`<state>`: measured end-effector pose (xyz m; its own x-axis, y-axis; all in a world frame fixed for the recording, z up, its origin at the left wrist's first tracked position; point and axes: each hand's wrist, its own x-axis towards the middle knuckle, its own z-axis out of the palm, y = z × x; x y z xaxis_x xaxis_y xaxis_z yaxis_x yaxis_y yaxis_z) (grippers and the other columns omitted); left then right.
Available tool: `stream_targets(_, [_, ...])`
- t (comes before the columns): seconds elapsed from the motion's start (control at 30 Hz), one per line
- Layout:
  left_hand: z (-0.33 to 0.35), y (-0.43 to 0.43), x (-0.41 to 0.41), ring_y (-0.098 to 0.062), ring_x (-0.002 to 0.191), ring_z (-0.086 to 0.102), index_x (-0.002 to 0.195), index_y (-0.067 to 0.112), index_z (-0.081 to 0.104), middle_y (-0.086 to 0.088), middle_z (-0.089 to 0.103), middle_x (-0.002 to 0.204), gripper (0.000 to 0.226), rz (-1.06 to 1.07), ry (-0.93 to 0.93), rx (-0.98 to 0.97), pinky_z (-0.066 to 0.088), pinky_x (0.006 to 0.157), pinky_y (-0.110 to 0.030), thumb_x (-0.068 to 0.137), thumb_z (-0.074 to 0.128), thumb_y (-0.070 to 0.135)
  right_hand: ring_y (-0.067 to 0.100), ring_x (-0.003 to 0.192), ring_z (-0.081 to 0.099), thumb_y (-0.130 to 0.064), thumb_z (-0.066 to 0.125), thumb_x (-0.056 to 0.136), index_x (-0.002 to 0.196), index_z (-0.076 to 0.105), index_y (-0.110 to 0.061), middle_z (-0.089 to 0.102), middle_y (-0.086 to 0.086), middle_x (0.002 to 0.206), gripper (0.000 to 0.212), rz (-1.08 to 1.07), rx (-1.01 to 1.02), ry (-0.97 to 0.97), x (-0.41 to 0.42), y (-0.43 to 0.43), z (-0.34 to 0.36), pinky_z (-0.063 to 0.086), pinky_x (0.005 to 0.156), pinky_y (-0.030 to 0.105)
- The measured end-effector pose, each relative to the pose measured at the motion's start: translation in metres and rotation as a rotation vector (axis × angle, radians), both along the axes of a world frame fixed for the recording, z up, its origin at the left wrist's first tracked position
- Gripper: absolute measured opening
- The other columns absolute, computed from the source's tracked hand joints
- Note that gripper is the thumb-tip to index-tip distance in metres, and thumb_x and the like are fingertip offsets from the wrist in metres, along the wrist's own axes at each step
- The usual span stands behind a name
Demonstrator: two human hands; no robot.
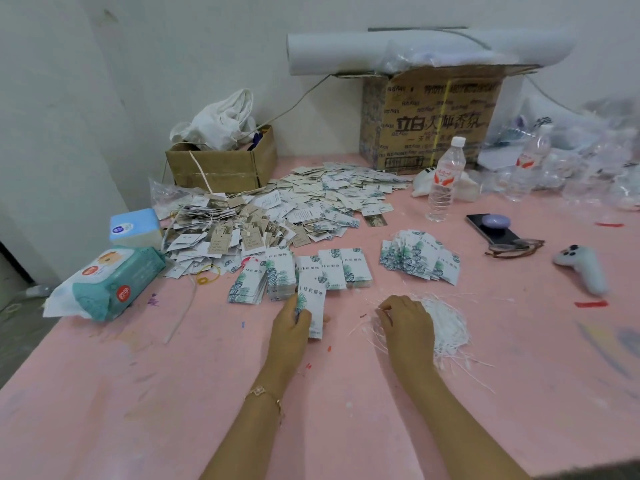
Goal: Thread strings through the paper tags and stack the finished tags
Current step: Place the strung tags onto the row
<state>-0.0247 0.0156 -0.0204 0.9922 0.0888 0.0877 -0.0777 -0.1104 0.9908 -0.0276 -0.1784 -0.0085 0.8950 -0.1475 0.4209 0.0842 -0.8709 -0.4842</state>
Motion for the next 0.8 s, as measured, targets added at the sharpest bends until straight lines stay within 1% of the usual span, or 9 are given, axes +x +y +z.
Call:
stream_targets(0.1, [-0.002,0.001,0.000,-0.011,0.078,0.072,0.125,0.027,0.051,0.000,0.076,0.087,0.041,0.056,-0.009,-0.008,0.052,0.057,-0.021,0.098,0.034,0.001,0.026,0.081,0.058,-0.013,0.068,0.087,0.085,0.072,-0.013,0.070,0.002,0.083,0.005,0.024,0.040,-0.086,-0.002,-0.001,0.000,0.043,0.070,0.039])
stream_targets(0.2, [-0.003,0.002,0.003,-0.014,0.082,0.072,0.137,0.025,0.038,0.009,0.074,0.093,0.047,0.108,-0.015,-0.023,0.057,0.065,-0.028,0.098,0.035,0.000,0.026,0.081,0.063,-0.006,0.072,0.082,0.089,0.077,-0.012,0.074,0.001,0.085,0.010,0.029,0.132,-0.188,-0.001,-0.003,-0.004,0.043,0.071,0.032])
stream_targets(0.23, [-0.002,0.002,0.003,-0.009,0.086,0.072,0.143,0.029,0.031,0.019,0.072,0.097,0.054,0.119,-0.013,-0.022,0.057,0.071,-0.027,0.098,0.036,0.000,0.025,0.083,0.063,-0.006,0.072,0.083,0.091,0.078,-0.012,0.075,0.001,0.086,0.011,0.026,0.173,-0.196,0.000,-0.004,-0.004,0.042,0.072,0.029])
stream_targets(0.3, [0.003,0.000,0.001,0.019,0.094,0.059,0.151,0.029,0.019,0.031,0.058,0.119,0.062,0.128,-0.028,-0.006,0.048,0.075,-0.006,0.099,0.036,-0.001,0.024,0.085,0.063,-0.009,0.069,0.086,0.096,0.077,-0.012,0.075,0.001,0.088,0.013,0.021,0.240,-0.186,0.001,-0.005,-0.004,0.041,0.074,0.028])
stream_targets(0.4, [0.003,0.000,0.001,0.039,0.096,0.039,0.154,0.025,0.015,0.026,0.034,0.137,0.064,0.124,-0.031,-0.014,0.034,0.071,0.008,0.100,0.036,-0.002,0.021,0.088,0.061,-0.014,0.063,0.091,0.098,0.076,-0.014,0.074,-0.001,0.092,0.014,0.029,0.316,-0.199,0.002,-0.007,-0.003,0.042,0.078,0.028])
stream_targets(0.47, [0.003,-0.001,0.000,0.023,0.102,0.052,0.152,0.026,0.023,0.017,0.043,0.139,0.059,0.134,-0.023,-0.024,0.043,0.075,-0.001,0.100,0.036,0.000,0.015,0.090,0.059,-0.015,0.058,0.094,0.097,0.074,-0.017,0.071,-0.008,0.092,0.016,0.078,0.386,-0.199,0.000,-0.009,0.001,0.042,0.079,0.026])
stream_targets(0.57, [0.002,0.000,0.000,-0.021,0.090,0.070,0.134,0.028,0.046,-0.002,0.068,0.116,0.048,0.116,-0.020,-0.062,0.055,0.073,-0.032,0.099,0.034,-0.001,0.002,0.081,0.056,-0.013,0.051,0.098,0.092,0.067,-0.023,0.063,-0.014,0.081,0.020,0.196,0.469,-0.195,0.003,-0.010,0.016,0.041,0.072,0.016])
stream_targets(0.67, [0.005,0.000,0.002,-0.021,0.080,0.071,0.123,0.030,0.051,-0.006,0.070,0.110,0.047,0.120,-0.030,-0.096,0.054,0.066,-0.035,0.097,0.033,-0.005,-0.001,0.068,0.052,-0.011,0.048,0.099,0.092,0.066,-0.017,0.054,-0.014,0.073,0.021,0.288,0.472,-0.216,0.009,-0.006,0.038,0.037,0.062,0.009])
stream_targets(0.8, [0.009,0.000,-0.002,-0.009,0.087,0.065,0.144,0.049,0.030,0.027,0.051,0.135,0.078,0.111,-0.098,-0.161,0.053,0.073,-0.039,0.094,0.035,-0.010,-0.001,0.065,0.051,-0.013,0.046,0.100,0.091,0.064,-0.019,0.054,-0.017,0.072,0.021,0.382,0.437,-0.256,0.018,0.006,0.061,0.034,0.060,0.008])
